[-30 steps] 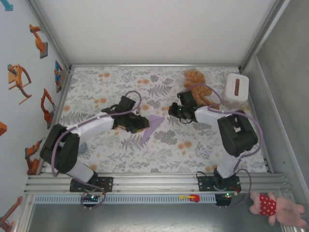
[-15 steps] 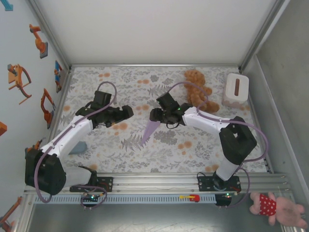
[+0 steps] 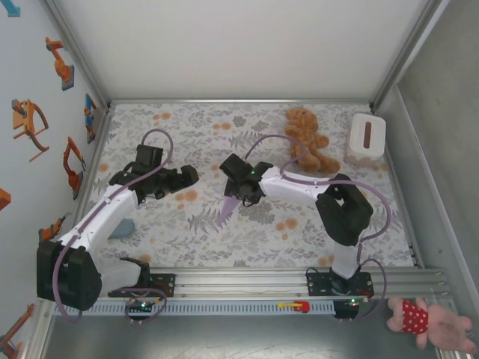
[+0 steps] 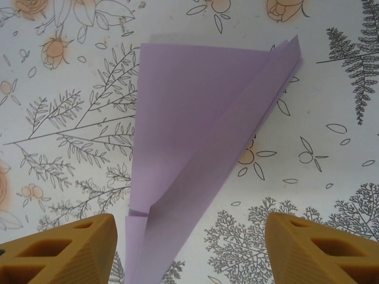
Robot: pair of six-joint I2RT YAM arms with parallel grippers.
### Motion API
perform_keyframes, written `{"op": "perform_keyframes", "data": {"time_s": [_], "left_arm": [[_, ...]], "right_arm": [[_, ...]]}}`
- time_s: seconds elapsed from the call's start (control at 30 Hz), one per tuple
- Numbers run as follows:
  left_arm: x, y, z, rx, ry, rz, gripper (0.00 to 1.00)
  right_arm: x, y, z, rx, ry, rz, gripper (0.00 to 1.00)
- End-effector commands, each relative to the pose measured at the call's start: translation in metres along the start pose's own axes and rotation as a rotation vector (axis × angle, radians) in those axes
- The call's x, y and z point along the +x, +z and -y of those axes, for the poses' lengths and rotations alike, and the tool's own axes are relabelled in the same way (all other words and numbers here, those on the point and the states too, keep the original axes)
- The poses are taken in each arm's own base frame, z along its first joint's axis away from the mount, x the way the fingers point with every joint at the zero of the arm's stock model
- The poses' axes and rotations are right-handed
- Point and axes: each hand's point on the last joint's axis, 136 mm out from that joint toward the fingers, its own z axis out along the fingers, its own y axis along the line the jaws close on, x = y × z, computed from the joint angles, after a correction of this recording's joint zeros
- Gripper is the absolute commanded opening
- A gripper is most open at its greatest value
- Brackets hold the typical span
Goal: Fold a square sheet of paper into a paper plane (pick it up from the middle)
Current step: Turn over the paper plane at the center of the table.
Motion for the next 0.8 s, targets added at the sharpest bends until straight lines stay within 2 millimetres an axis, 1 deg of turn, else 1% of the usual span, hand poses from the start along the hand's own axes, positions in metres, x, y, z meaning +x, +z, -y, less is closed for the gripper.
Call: {"op": "perform_keyframes", "data": {"time_s": [0.0, 0.07, 0.2, 0.23, 0.3, 0.43, 0.53, 0.7, 0.77], "left_arm": [[0.005, -0.001, 0.002, 0.029, 0.014, -0.008, 0.96], [0.007, 0.001, 0.002, 0.034, 0.009, -0.021, 0.96], [0.010, 0.003, 0.003, 0.040, 0.004, -0.037, 0.96], [0.009, 0.003, 0.002, 0.041, 0.003, -0.036, 0.96], [0.011, 0.004, 0.001, 0.037, 0.000, -0.041, 0.96], [0.011, 0.002, 0.002, 0.038, 0.002, -0.038, 0.96], [0.010, 0.001, 0.002, 0.039, 0.003, -0.034, 0.96], [0.011, 0.001, 0.001, 0.033, 0.002, -0.035, 0.96], [0.011, 0.001, 0.000, 0.030, 0.001, -0.035, 0.96]], "right_arm": [[-0.002, 0.003, 0.005, 0.058, 0.051, 0.025, 0.66], [-0.003, 0.007, 0.004, 0.068, 0.052, 0.024, 0.66], [0.000, 0.013, 0.008, 0.096, 0.070, 0.011, 0.64], [0.002, 0.013, 0.010, 0.099, 0.071, 0.007, 0.59], [0.004, 0.011, 0.012, 0.103, 0.078, 0.008, 0.50], [-0.001, -0.002, 0.023, 0.116, 0.098, 0.060, 0.49], [-0.003, -0.008, 0.025, 0.112, 0.107, 0.077, 0.49], [0.003, -0.003, 0.023, 0.091, 0.131, 0.051, 0.40], [0.006, 0.001, 0.022, 0.087, 0.139, 0.038, 0.38]]}}
